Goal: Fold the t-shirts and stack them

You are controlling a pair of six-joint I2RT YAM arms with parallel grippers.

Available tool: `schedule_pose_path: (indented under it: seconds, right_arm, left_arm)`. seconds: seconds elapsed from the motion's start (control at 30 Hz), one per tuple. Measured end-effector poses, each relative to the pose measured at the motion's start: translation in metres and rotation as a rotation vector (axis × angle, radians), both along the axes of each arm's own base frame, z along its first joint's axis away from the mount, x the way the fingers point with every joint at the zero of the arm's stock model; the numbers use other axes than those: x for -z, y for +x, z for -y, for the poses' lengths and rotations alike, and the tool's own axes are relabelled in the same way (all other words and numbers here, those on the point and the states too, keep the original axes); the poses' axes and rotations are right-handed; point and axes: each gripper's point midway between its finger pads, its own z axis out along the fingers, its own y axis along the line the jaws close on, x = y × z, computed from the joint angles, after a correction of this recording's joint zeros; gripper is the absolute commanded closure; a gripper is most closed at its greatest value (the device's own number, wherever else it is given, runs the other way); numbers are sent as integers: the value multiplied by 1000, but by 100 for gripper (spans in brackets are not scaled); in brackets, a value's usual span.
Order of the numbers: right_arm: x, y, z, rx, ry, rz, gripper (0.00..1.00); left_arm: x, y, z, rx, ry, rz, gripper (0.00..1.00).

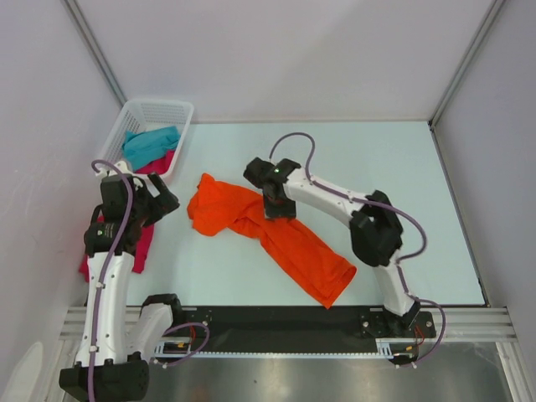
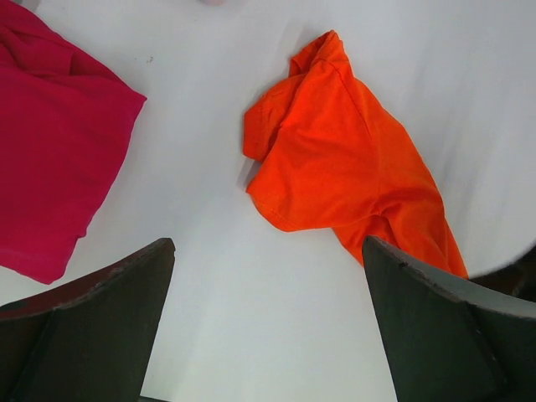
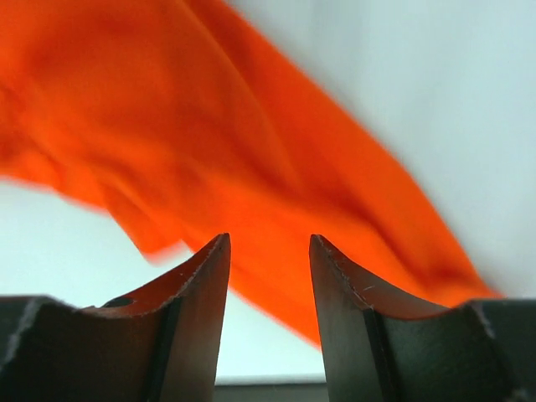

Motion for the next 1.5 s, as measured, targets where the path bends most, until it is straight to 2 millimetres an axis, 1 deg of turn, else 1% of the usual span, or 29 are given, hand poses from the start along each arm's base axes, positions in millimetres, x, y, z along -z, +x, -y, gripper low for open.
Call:
schedule_pose_path:
  seconds: [0.07,0.13,0.17,0.2,0.3,0.37,0.47,0.53,0.6,0.67,0.73,0.8,0.93,1.0,1.03,1.3,1.5]
  right_arm:
    - [12,34,-23,-34,15,6,47]
    - [20,58,-44,-69,51,15,44]
    - [22,68,-55,-87,74,18,38]
    - [22,80,-63,-100,99,26,35]
    - [17,103,-83,-134,189,40,33]
    - [9,114,-88,-139,246,45,33]
    - [2,130,-88,-132,308,59,33]
    - [0,138,-88,-132,348,59,31]
    - [-2,146,-83,-123,366,61,30]
    - [-3,155,-83,-122,408,64,31]
    - [1,162,-85,-124,438,59,31]
    - [12,166,-88,-128,459,46,31]
    - [46,166,-98,-146,491,-11,31]
    - [58,163,-104,-155,523,-43,31]
    - [55,167,-107,-161,536,-28,31]
    - [53,176,-131,-206,691,-33,31]
    - [51,172,-146,-253,774,-47,31]
  left_arm:
    - [0,-1,-2,-9,7,-3,0]
    - [1,-3,-3,-15,11,-10,1]
    - [2,-4,-4,-17,13,-15,0]
    - [2,-5,-4,-19,14,-18,1]
    - [0,-7,-7,-31,23,-24,1]
    - [-3,-8,-9,-41,31,-21,0]
    - [-5,-8,-11,-52,40,-17,1]
    - [-4,-8,-12,-58,44,-21,0]
    - [-4,-9,-13,-60,45,-26,0]
    - [-3,-9,-13,-60,45,-29,1]
    - [-3,-9,-13,-60,45,-32,0]
    - [-2,-9,-13,-60,45,-37,0]
    - [0,-8,-13,-59,45,-46,1]
    - [0,-8,-13,-58,45,-51,1]
    - [0,-8,-13,-56,47,-52,1]
    - [-3,-9,-17,-47,77,-76,0]
    - [0,-7,-20,-58,87,-102,0]
